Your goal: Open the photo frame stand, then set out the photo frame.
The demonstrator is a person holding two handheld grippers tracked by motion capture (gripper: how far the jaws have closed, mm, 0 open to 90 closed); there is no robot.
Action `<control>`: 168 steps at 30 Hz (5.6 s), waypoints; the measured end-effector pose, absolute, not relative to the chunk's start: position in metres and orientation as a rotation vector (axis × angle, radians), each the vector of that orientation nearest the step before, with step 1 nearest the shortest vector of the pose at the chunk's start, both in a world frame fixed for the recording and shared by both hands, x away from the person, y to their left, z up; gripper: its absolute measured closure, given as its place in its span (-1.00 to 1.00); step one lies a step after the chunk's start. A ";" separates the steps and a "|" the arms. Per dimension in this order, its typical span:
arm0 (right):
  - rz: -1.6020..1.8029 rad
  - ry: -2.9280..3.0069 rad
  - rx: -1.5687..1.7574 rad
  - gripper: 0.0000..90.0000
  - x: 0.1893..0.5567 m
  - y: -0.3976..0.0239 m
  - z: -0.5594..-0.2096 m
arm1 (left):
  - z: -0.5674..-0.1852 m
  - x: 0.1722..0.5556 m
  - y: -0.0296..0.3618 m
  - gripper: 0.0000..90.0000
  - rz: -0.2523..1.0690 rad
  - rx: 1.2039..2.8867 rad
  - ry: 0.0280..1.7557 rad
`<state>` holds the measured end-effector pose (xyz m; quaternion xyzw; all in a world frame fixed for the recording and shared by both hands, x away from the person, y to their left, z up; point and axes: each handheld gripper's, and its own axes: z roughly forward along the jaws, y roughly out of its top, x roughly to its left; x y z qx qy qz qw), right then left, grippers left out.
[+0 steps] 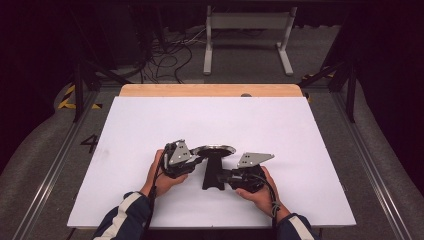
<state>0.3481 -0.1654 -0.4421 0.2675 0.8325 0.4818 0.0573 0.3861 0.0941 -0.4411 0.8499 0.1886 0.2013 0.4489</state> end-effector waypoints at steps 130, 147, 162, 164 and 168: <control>1.140 2.254 0.869 1.00 0.313 -0.101 -0.451 | -0.450 0.386 0.090 0.75 0.487 2.112 0.469; 1.166 2.288 0.901 1.00 0.317 -0.119 -0.450 | -0.450 0.382 0.091 0.74 0.474 2.127 0.456; 1.205 2.289 0.954 1.00 0.325 -0.135 -0.449 | -0.449 0.380 0.091 0.74 0.446 2.129 0.447; 1.218 2.295 0.954 1.00 0.326 -0.136 -0.449 | -0.449 0.380 0.091 0.74 0.446 2.129 0.446; 1.222 2.300 0.951 1.00 0.326 -0.137 -0.449 | -0.448 0.380 0.091 0.74 0.451 2.134 0.440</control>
